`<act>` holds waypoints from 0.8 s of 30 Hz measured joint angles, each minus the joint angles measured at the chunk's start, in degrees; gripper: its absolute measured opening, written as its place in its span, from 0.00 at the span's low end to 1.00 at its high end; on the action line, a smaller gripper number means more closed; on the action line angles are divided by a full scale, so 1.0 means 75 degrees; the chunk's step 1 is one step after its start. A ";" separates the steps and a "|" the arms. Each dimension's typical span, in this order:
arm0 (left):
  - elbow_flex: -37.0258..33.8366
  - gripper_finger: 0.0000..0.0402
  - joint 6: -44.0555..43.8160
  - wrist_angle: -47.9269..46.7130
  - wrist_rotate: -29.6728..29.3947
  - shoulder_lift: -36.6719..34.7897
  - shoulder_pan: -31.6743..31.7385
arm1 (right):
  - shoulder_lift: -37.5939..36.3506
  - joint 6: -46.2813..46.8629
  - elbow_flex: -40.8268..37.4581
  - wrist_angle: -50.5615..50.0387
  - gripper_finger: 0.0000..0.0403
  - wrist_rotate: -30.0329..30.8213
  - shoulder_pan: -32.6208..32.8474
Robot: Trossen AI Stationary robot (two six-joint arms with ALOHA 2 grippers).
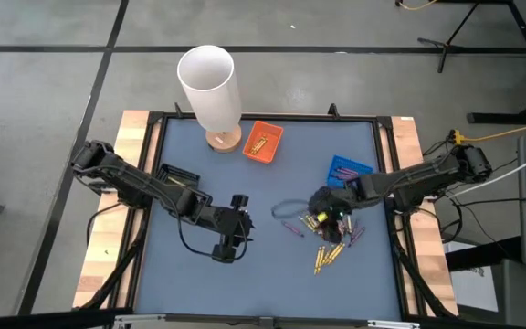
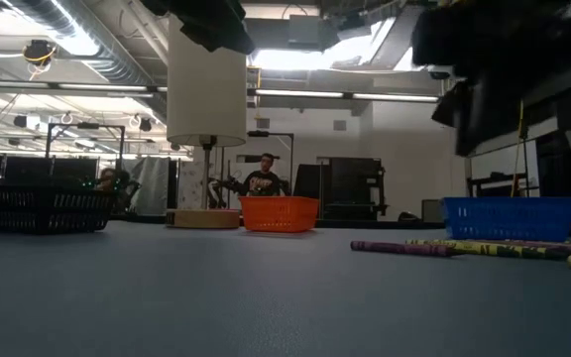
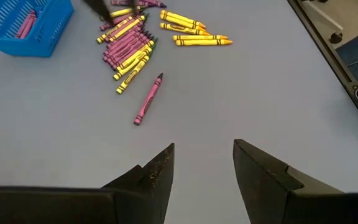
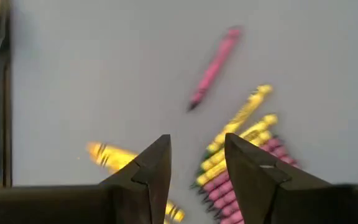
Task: Sort crayons
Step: Put the yellow crayon into the orange basket
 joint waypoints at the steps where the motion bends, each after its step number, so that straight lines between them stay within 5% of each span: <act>1: 0.0000 0.37 0.0000 0.0000 -0.0001 0.0000 0.0000 | 0.0000 -0.0155 0.0000 -0.0069 0.37 -0.0020 0.0190; 14: 0.0000 0.37 -0.0026 0.0003 -0.0003 0.0000 0.0000 | 0.0001 -0.0393 -0.0250 -0.0626 0.37 0.0673 0.2761; 24: 0.0000 0.37 -0.0026 0.0031 -0.0096 0.0000 0.0000 | 0.0003 -0.0361 -0.1133 -0.0054 0.37 0.0935 0.3628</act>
